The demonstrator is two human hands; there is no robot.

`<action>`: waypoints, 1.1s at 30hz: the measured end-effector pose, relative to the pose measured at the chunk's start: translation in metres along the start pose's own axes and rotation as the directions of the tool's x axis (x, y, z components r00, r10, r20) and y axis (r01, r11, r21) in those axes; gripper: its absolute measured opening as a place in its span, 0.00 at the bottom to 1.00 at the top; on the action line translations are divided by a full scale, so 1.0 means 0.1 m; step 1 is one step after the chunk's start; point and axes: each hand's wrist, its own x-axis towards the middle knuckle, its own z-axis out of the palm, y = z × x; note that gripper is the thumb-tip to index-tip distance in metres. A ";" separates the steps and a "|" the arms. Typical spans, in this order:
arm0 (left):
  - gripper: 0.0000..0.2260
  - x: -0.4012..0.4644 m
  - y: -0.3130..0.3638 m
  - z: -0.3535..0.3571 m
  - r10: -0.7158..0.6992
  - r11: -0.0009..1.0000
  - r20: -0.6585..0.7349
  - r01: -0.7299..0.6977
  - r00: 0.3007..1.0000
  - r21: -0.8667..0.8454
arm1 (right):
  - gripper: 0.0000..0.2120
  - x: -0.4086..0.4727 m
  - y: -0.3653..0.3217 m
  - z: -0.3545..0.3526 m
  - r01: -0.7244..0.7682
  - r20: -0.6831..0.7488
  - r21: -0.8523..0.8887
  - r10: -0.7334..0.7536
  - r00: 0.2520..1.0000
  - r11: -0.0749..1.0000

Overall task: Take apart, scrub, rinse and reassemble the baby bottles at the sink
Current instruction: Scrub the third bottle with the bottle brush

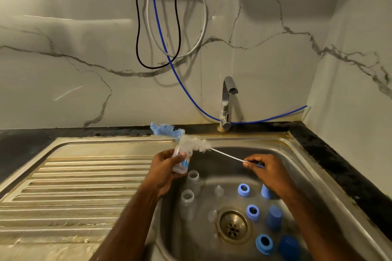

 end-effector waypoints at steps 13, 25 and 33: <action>0.25 0.00 -0.07 0.05 0.538 0.737 -0.084 -0.420 0.838 0.529 | 0.07 0.00 -0.02 -0.01 0.006 -0.034 0.023 -0.005 0.999 1.000; 0.08 -0.10 0.06 0.18 0.097 0.965 -0.048 -0.106 0.994 -0.238 | 0.11 0.02 0.01 -0.08 0.057 -0.139 0.053 -0.049 0.989 0.997; 0.28 -0.13 0.05 0.19 -0.024 0.969 0.055 0.037 0.998 -0.244 | 0.06 0.02 -0.10 0.15 0.068 -0.098 0.142 -0.055 0.994 0.988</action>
